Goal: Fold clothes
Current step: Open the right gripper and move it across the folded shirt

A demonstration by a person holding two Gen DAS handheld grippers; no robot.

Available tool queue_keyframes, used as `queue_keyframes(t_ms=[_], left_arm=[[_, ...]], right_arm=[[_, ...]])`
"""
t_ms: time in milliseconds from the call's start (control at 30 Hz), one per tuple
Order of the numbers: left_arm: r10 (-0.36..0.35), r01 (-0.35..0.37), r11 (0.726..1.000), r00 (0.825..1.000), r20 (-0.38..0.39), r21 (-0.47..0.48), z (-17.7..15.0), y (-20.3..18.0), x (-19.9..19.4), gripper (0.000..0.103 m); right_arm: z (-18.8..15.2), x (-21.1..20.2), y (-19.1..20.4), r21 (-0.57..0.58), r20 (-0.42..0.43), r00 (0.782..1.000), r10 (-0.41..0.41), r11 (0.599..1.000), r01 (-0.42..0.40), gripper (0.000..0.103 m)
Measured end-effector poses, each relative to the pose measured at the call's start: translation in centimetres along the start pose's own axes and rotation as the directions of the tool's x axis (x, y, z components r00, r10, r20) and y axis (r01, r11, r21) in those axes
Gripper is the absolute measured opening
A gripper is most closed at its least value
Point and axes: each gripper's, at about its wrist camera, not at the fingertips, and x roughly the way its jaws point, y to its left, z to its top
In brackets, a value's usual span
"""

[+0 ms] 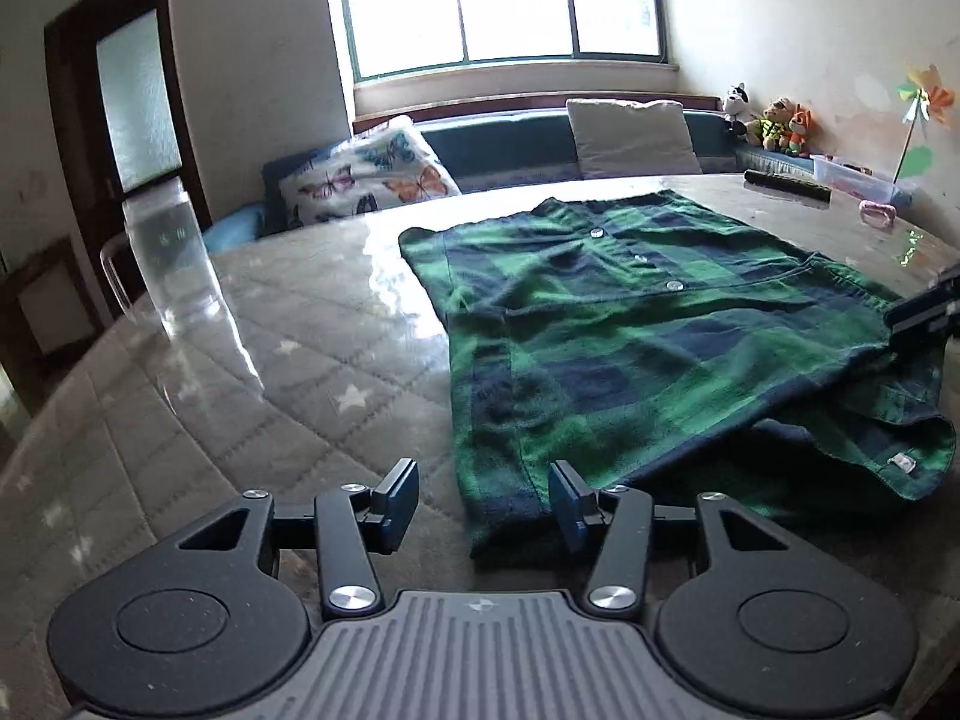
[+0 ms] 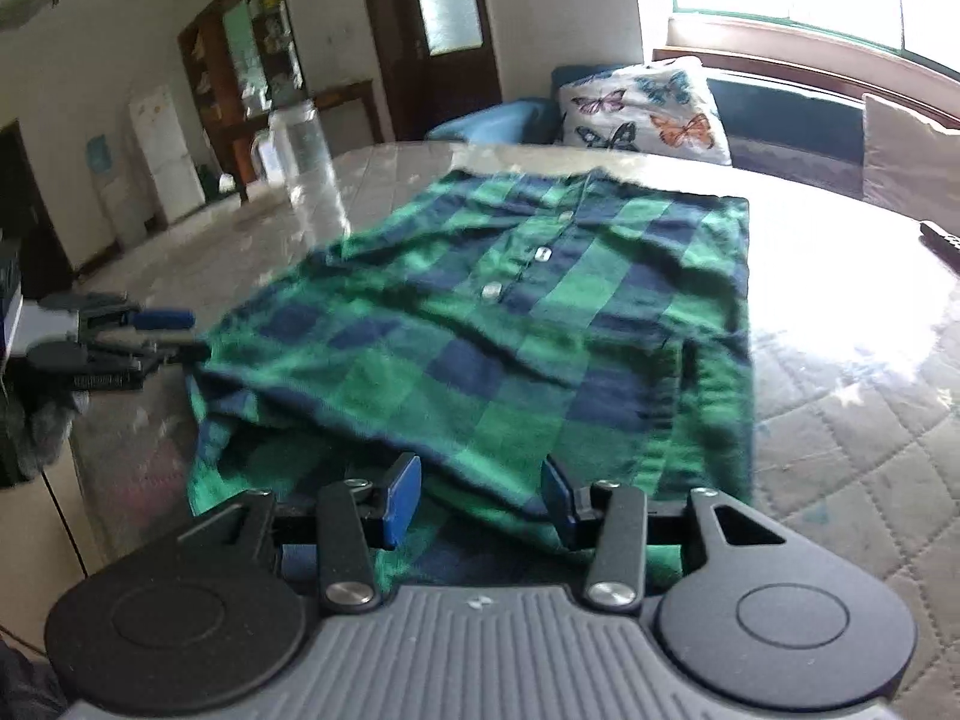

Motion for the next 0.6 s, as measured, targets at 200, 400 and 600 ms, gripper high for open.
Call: queue_keyframes(t_ms=[200, 400, 600], left_arm=[[0.056, -0.057, 0.998, 0.998, -0.019, -0.013, -0.2, 0.7, 0.3, 0.053], [0.089, -0.089, 0.996, 0.996, -0.029, 0.005, -0.5, 0.9, 0.1, 0.053], [0.043, -0.045, 0.991, 0.999, 0.018, 0.124, -0.2, -1.5, -1.0, 0.053]], right_arm=[[-0.6, 0.6, -1.8, 0.074, -0.006, 1.000, -0.023, 0.997, 0.023, 0.047], [-0.7, -0.3, -2.0, 0.068, 0.004, 1.000, -0.029, 0.997, 0.029, 0.047], [-0.7, 0.7, -2.1, 0.059, -0.009, 0.999, -0.037, 0.998, 0.038, 0.048]])
